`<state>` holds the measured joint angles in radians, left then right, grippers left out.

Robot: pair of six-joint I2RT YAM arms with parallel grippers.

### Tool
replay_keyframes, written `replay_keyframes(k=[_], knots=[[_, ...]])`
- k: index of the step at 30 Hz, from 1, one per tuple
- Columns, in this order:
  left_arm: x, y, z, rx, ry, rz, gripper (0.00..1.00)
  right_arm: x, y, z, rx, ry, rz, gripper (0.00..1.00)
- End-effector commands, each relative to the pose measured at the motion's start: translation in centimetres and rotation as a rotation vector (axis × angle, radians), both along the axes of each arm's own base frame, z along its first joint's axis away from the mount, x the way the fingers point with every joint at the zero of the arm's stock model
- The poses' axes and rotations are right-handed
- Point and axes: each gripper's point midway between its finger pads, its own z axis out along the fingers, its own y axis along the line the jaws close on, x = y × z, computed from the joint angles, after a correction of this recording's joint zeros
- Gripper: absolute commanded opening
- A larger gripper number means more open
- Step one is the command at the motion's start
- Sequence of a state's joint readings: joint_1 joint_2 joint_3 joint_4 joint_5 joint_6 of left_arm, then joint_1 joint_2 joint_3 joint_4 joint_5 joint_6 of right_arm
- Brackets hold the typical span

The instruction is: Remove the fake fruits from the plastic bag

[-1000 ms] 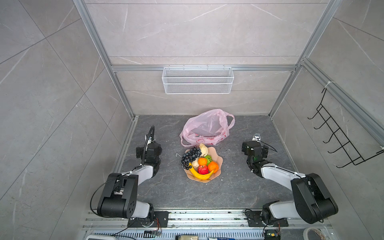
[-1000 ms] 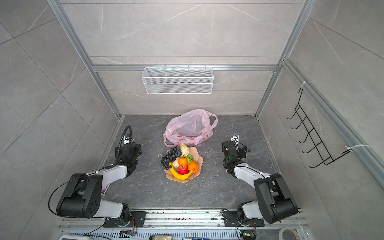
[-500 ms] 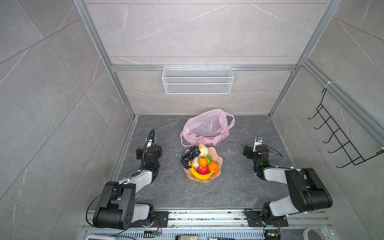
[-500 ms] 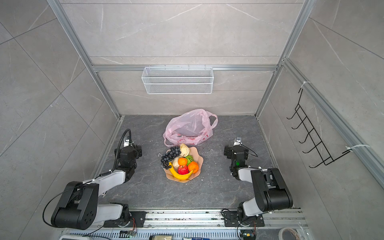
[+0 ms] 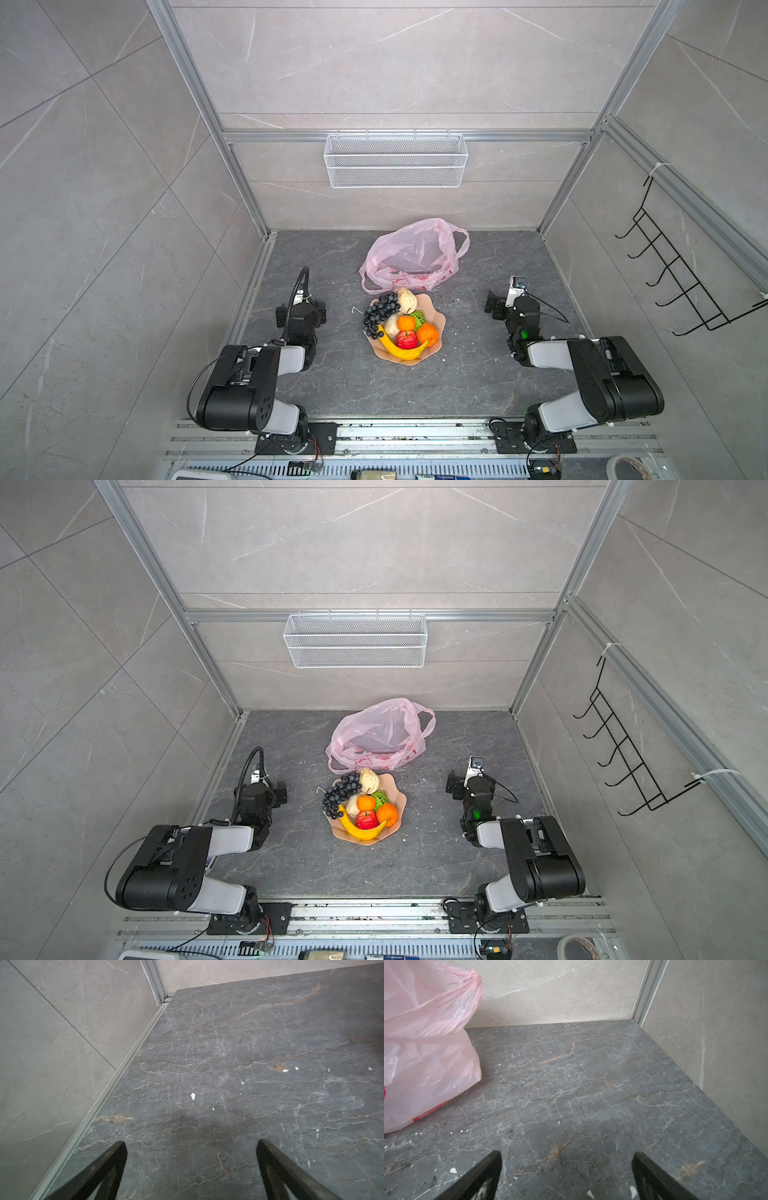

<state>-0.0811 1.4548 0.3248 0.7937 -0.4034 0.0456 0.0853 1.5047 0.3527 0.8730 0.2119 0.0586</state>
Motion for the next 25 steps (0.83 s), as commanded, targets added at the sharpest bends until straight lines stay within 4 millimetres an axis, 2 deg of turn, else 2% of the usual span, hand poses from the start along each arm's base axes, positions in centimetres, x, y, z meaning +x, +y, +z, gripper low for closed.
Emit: replay_keyframes(k=[1,2,4,25], knots=[[1.31,-0.56,1.13,-0.099,-0.089,-0.063,1.0,0.03,0.05,0.18,0.002,-0.017,0.006,1.0],[1.83,-0.32,1.34,-0.078,-0.126,-0.061,1.0,0.05,0.02,0.24,0.001,-0.018,0.005,1.0],[1.56,-0.37,0.63,-0.113,-0.063,-0.06,1.0,0.04,0.04,0.18,0.001,-0.016,0.006,1.0],[1.65,-0.06,0.78,-0.117,-0.078,-0.055,1.0,0.08,0.08,0.22,0.002,-0.017,0.007,1.0]])
